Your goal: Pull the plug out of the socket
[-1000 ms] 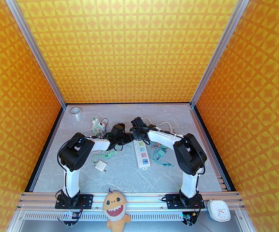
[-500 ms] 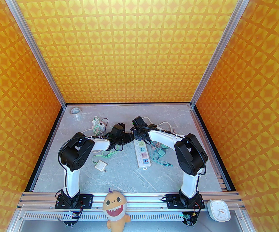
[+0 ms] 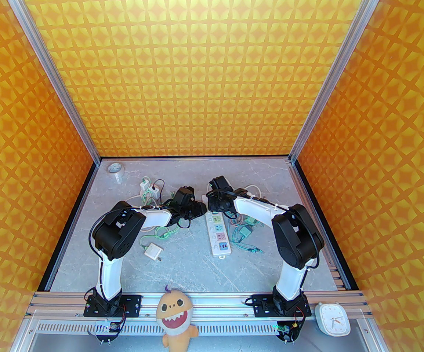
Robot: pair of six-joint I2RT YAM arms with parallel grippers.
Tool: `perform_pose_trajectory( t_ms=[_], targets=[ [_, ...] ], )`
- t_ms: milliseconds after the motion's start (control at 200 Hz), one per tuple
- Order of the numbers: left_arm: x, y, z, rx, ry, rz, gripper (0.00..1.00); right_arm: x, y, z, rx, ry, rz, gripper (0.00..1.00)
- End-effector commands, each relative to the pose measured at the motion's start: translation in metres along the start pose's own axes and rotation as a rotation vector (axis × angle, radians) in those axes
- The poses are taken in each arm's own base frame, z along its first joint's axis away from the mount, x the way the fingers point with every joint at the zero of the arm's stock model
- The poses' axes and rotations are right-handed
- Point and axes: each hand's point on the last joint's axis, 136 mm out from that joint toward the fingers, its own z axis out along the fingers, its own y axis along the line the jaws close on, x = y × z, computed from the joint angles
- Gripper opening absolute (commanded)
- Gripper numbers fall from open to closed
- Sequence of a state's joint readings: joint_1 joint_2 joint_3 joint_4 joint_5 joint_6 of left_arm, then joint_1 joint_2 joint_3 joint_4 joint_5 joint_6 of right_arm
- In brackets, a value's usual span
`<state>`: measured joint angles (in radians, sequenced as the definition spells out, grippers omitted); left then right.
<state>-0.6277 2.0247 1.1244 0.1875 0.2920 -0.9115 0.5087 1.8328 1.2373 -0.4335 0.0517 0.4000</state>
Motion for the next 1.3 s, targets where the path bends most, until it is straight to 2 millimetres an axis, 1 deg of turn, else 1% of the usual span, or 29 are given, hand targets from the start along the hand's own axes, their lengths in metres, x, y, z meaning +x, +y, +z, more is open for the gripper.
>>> perform_pose_trajectory(
  t_ms=[0, 120, 290, 380, 445, 540, 770, 905, 985, 1085, 1150, 1295],
  targets=[
    [0.028, 0.06, 0.006, -0.208, 0.083, -0.033, 0.29, -0.012, 0.008, -0.021, -0.034, -0.043, 0.02, 0.24],
    [0.027, 0.058, 0.005, -0.209, 0.084, -0.028, 0.29, -0.007, 0.022, -0.02, 0.009, -0.037, -0.052, 0.24],
    [0.027, 0.059, 0.005, -0.214, 0.09, -0.026, 0.29, 0.005, 0.041, -0.013, 0.066, -0.015, -0.132, 0.24],
    [0.027, 0.059, 0.006, -0.215, 0.09, -0.025, 0.29, 0.007, 0.046, -0.012, 0.08, -0.012, -0.153, 0.24],
    [0.027, 0.059, 0.006, -0.216, 0.091, -0.027, 0.29, 0.008, 0.045, -0.012, 0.081, -0.012, -0.152, 0.24],
    [0.028, 0.06, 0.005, -0.221, 0.095, -0.03, 0.29, 0.002, 0.042, -0.022, 0.094, -0.042, -0.149, 0.24],
    [0.028, 0.06, 0.004, -0.226, 0.092, -0.031, 0.29, -0.02, 0.036, -0.06, 0.075, -0.129, -0.109, 0.25],
    [0.026, 0.06, 0.002, -0.23, 0.086, -0.028, 0.29, -0.021, 0.029, -0.078, 0.051, -0.149, -0.071, 0.26],
    [0.025, 0.061, 0.0, -0.232, 0.085, -0.027, 0.3, -0.017, 0.026, -0.089, 0.024, -0.155, -0.053, 0.26],
    [0.023, 0.059, -0.001, -0.23, 0.079, -0.026, 0.3, -0.005, 0.022, -0.099, -0.013, -0.146, -0.035, 0.27],
    [0.021, 0.059, -0.002, -0.229, 0.076, -0.024, 0.3, 0.01, 0.02, -0.105, -0.045, -0.123, -0.03, 0.27],
    [0.019, 0.056, -0.004, -0.224, 0.07, -0.02, 0.31, 0.042, 0.006, -0.116, -0.068, -0.094, -0.013, 0.28]
  ],
)
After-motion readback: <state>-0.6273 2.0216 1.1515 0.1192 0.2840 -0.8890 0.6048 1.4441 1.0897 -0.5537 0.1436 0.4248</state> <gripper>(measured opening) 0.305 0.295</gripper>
